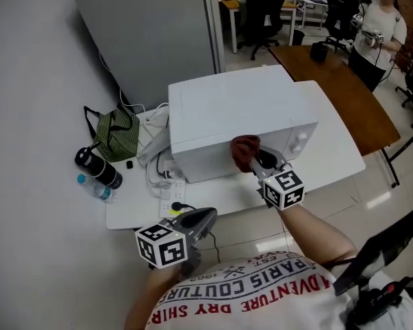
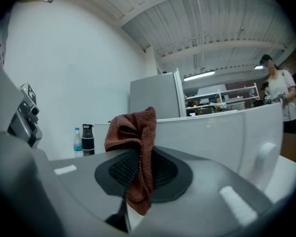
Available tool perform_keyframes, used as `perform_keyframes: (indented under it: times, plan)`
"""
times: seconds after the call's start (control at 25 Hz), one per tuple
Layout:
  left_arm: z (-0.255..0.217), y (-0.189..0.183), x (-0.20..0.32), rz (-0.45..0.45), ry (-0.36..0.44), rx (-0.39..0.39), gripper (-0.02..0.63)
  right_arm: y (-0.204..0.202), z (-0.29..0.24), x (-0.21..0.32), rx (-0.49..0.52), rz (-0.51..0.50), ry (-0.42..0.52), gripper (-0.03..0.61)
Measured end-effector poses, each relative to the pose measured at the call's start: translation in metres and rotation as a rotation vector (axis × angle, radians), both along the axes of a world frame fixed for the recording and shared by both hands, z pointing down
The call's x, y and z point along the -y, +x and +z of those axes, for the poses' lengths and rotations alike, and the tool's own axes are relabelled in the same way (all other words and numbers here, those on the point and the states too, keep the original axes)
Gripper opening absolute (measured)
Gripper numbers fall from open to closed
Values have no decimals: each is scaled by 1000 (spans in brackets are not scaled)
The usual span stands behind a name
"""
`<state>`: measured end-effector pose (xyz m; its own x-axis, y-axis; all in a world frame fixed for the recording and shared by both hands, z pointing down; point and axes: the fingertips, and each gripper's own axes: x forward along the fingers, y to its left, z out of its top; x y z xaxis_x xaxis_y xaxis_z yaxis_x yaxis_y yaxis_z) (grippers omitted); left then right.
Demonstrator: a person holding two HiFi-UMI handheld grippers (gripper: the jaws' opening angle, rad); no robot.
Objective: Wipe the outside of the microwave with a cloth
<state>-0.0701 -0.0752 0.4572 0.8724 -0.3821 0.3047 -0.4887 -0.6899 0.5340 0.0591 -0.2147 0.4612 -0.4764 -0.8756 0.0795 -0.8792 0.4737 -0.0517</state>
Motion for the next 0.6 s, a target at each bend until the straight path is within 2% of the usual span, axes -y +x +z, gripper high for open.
perform_keyframes:
  times: [0.2,0.32,0.4,0.6]
  plan:
    - [2,52,2,88,-14,-1,6,99,0,-4,22,164,-17,46]
    - [4,80,1,134,-23,2,6,145,1,-8,37,233,-29,46]
    - [5,96,-2,155,-29,8,6,158,2,-10,42,238,-33,46]
    - [5,116,-3,159,-30,17,6,160,2,-12,46,196,-39,46]
